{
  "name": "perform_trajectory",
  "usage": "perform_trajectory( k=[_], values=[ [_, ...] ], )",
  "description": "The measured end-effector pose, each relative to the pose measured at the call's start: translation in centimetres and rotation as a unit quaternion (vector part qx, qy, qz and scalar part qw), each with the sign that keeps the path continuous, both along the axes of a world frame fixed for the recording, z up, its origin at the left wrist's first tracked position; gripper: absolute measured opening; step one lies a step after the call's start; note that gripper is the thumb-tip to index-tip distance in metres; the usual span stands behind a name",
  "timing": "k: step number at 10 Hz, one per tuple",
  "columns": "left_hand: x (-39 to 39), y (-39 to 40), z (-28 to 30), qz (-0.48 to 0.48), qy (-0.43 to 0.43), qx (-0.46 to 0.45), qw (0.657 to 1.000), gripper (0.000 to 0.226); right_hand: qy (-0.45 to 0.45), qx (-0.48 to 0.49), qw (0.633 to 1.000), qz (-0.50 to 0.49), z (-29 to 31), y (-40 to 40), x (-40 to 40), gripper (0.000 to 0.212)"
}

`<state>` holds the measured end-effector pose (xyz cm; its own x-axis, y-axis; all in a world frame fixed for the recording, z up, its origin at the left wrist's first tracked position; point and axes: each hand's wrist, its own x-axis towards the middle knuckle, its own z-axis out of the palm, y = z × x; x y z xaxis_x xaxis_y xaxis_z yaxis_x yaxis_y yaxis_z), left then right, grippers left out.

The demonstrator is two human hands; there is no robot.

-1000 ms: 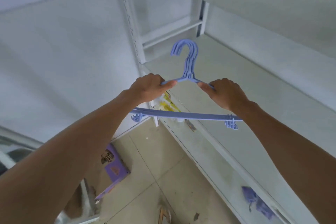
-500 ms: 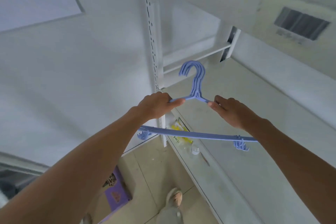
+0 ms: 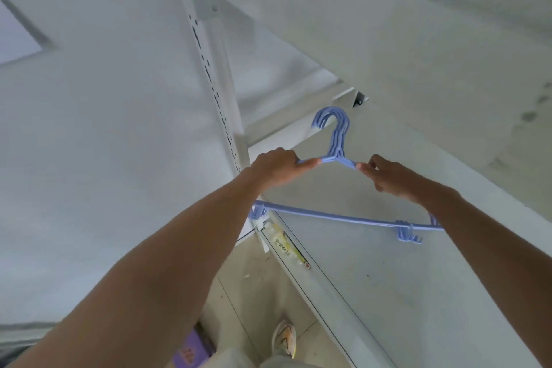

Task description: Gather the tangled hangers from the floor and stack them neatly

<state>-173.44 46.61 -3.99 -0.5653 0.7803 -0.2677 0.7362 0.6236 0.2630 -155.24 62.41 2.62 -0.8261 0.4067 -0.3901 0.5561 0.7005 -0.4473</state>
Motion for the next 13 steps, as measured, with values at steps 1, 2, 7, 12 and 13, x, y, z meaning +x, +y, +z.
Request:
perform_trajectory(
  k=[1,2,7,12,13],
  values=[
    [-1.6,1.5,-0.8,0.003,0.011,-0.019,1.0,0.094,0.008,-0.074,0.996,-0.052,-0.7,1.1,0.3,0.036],
    [-1.9,2.7,-1.9,-0.018,0.008,0.001,1.0,0.093,-0.013,-0.124,0.987,-0.103,-2.4,3.2,0.4,0.039],
    [-5.7,7.4,-5.0,-0.129,0.089,0.089,0.984,0.021,-0.04,0.019,0.99,-0.136,-8.7,12.7,-2.1,0.071],
    [-4.1,5.4,-3.2,-0.11,0.07,0.005,0.992,0.049,-0.024,0.151,0.979,-0.135,-9.3,8.8,-2.6,0.052],
    [-4.2,3.8,-2.4,-0.108,0.06,0.02,0.992,0.055,0.039,0.122,0.976,-0.175,-8.1,7.8,-1.5,0.056]
  ],
)
